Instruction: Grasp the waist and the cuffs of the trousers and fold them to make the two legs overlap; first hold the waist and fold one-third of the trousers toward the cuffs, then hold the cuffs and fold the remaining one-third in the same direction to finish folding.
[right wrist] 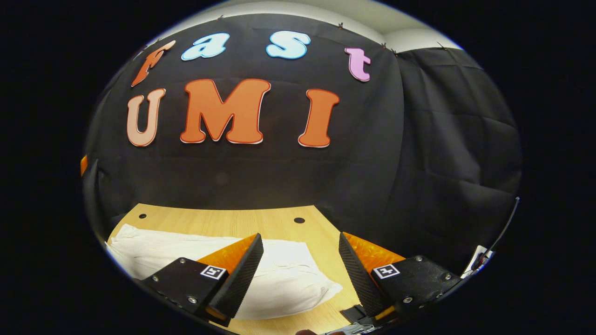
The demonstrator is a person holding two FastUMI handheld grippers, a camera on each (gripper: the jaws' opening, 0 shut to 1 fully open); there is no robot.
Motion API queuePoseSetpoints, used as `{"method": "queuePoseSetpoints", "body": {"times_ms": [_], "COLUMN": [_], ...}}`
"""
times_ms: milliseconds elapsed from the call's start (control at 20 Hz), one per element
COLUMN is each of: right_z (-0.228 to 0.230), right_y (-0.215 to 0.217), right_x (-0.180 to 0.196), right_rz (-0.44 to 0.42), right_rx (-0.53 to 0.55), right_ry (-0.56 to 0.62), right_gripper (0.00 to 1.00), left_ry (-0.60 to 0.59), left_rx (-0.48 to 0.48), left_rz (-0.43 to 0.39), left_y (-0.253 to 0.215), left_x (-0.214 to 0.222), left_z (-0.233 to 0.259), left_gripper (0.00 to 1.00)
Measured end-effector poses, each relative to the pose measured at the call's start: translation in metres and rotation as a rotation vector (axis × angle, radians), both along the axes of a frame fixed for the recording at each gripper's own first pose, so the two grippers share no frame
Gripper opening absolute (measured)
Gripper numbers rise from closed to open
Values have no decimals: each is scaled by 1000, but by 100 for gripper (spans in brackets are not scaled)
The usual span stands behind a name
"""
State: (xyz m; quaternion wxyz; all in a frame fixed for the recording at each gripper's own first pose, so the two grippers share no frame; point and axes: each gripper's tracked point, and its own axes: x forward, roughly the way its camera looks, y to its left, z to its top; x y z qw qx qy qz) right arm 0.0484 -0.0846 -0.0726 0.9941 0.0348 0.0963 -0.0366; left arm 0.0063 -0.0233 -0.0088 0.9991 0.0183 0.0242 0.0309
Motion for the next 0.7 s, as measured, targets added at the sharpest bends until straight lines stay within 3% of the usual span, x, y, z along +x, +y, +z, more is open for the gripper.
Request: {"method": "queuePoseSetpoints", "body": {"times_ms": [250,450,700], "right_z": [-48,-107,-166], "right_y": [-13,-11,-19], "right_x": [18,19,15], "right_rz": [6,15,-9], "right_rx": [73,233,385], "right_ry": [138,324,510], "right_gripper": [99,99,98], "left_ry": [43,94,243], "left_rx": [0,-25,-104], "left_rz": [45,64,86], "left_y": [7,8,17], "left_x": [-7,-11,-20], "left_z": [-11,-24,-68], "left_gripper": [100,99,100]}}
